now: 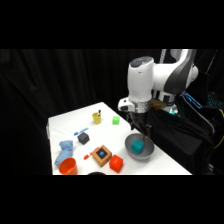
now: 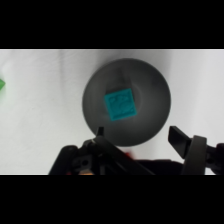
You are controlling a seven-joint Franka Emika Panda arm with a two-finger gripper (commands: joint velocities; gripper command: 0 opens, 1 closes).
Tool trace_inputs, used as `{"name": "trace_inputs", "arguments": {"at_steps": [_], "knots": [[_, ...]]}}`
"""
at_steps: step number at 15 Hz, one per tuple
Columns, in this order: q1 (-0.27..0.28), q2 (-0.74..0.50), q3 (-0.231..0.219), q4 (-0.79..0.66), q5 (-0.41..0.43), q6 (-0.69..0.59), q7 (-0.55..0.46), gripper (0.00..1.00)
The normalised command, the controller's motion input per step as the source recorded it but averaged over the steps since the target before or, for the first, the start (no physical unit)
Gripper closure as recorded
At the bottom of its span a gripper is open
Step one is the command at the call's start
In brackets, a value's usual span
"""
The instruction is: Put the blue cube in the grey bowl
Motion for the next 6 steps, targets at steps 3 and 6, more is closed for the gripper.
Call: {"name": "trace_inputs", "arguments": {"at_steps": [3, 6], "knots": [[-0.033, -0.22, -0.030, 0.17, 0.141, -0.45, -0.26, 0.00], [-0.038, -0.19, -0.038, 0.15, 0.144, -0.37, -0.26, 0.00]]}}
